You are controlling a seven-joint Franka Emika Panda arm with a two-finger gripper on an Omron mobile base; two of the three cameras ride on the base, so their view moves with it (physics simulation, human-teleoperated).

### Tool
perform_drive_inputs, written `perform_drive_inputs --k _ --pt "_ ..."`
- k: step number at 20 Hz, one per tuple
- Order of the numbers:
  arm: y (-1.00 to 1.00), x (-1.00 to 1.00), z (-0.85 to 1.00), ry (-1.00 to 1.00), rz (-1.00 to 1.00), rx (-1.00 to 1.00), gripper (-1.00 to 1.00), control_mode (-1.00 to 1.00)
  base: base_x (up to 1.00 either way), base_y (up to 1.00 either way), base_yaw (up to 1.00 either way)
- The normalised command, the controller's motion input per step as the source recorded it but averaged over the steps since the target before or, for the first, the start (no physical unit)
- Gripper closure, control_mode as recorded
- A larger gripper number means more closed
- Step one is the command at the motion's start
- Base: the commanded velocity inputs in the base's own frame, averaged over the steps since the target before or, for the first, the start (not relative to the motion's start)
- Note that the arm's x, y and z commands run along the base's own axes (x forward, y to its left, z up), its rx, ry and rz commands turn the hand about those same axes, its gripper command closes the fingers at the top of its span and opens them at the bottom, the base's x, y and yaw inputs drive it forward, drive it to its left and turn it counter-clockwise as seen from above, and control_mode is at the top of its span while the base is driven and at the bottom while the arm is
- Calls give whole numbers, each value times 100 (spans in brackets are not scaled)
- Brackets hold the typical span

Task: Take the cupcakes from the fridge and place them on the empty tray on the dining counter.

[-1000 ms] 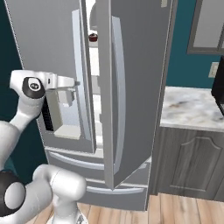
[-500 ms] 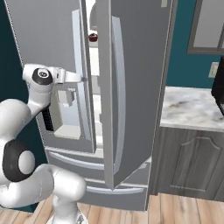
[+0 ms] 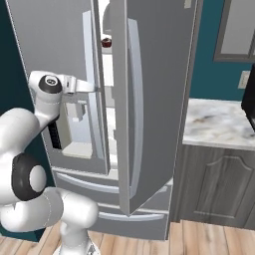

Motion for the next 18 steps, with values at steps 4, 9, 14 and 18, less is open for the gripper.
perform_drive_inputs --k 4,9,14,18 --pt "-60 -15 0 0 -3 0 -100 -100 0 0 0" --pt "-69 -52 0 0 0 0 -100 -100 0 0 0" --pt "-66 -35 0 0 0 0 -100 -100 0 0 0" --pt "-68 -25 0 0 0 0 -100 -100 0 0 0"
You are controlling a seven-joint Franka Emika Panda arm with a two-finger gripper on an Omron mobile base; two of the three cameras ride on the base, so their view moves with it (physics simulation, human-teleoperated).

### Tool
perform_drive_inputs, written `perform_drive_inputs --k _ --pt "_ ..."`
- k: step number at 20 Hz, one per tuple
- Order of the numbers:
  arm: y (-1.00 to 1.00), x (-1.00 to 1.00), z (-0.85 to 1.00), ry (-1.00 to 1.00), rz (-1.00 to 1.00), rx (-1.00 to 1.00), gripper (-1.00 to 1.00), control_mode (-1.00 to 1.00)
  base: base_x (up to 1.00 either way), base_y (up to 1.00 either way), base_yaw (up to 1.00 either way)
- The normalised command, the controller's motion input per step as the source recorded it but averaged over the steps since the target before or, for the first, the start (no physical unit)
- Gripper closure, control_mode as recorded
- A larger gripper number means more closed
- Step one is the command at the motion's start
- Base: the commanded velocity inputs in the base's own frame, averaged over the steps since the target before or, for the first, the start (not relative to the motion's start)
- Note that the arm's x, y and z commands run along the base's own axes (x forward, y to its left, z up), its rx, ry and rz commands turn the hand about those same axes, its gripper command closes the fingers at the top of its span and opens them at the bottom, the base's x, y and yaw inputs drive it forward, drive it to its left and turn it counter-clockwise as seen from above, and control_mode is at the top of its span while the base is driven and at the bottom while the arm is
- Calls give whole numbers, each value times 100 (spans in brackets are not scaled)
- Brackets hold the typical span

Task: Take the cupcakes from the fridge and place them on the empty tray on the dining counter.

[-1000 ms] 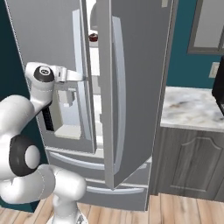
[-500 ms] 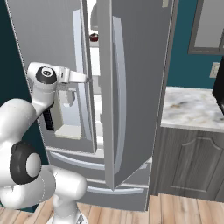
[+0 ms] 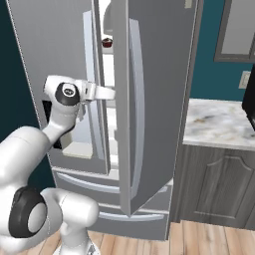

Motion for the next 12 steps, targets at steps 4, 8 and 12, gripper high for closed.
perform_drive_inputs --k 4,8,12 --pt "-67 -2 0 0 -3 0 -100 -100 0 0 0" --pt "-71 1 0 0 -10 0 -100 -100 0 0 0" --pt "-100 0 0 0 -19 0 -100 -100 0 0 0"
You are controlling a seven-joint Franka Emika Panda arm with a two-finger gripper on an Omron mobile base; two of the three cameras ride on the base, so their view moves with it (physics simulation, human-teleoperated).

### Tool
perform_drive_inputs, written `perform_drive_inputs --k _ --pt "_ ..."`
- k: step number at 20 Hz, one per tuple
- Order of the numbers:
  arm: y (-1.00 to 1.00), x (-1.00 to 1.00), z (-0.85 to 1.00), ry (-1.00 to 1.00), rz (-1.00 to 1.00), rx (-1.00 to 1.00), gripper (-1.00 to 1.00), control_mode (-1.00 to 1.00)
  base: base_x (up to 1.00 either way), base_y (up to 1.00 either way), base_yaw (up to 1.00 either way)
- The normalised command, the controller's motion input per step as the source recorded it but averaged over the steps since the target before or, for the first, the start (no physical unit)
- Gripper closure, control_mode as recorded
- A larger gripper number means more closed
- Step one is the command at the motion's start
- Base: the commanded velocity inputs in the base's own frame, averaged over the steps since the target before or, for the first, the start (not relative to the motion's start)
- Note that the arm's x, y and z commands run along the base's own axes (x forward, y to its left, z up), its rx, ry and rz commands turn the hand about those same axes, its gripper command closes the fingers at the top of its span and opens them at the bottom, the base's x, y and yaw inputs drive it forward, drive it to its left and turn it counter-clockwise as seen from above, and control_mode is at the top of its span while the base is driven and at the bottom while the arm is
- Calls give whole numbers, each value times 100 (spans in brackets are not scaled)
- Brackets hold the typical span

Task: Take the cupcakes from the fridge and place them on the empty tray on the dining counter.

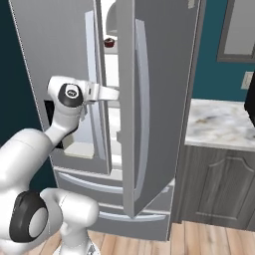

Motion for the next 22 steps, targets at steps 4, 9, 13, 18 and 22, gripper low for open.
perform_drive_inputs --k 4,9,13,18,22 --pt "-100 -16 4 0 -26 0 -100 -100 0 0 0" --pt "-100 -54 0 -1 -28 0 -100 -100 0 0 0" --pt "-100 -70 0 -6 -20 1 -100 -100 0 0 0" --pt "-100 -57 0 -10 -15 0 -100 -100 0 0 0" --pt "-100 -50 0 -15 -8 1 -100 -100 0 0 0"
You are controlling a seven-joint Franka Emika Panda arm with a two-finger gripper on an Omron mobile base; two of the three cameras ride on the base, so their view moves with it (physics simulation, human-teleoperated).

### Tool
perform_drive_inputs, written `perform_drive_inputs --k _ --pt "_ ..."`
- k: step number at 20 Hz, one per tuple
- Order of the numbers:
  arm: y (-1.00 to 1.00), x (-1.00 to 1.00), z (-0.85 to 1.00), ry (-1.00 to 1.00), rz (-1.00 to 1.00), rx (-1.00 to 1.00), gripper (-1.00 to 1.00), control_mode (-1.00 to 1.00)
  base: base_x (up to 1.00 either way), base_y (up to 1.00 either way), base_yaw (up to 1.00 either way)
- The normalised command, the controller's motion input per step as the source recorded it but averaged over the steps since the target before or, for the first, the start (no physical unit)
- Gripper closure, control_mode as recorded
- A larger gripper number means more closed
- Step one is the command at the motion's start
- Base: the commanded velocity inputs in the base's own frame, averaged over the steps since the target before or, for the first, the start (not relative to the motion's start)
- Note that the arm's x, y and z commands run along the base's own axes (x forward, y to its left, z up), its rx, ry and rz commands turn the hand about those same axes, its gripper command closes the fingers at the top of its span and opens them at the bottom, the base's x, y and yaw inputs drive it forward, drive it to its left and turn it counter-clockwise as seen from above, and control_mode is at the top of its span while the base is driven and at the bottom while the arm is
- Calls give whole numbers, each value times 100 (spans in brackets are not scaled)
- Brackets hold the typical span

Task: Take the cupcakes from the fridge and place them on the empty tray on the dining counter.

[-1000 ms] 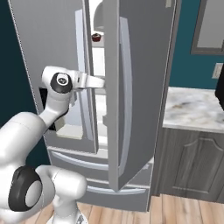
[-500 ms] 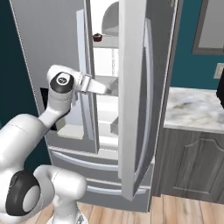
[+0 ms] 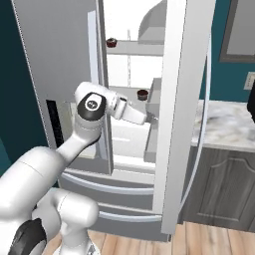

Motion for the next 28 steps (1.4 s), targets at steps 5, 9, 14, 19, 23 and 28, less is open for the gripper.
perform_drive_inputs --k 5,9,14,19,23,28 --pt "-56 -67 10 -22 -1 1 -100 -100 0 0 0" --pt "63 -100 44 -16 9 0 -100 -100 0 0 0" --pt "100 -84 38 -2 21 0 -100 -100 0 0 0" --pt "100 -18 20 0 31 0 -100 -100 0 0 0" --pt "96 0 7 0 37 2 -100 -100 0 0 0" --pt "76 12 12 0 25 3 -100 -100 0 0 0"
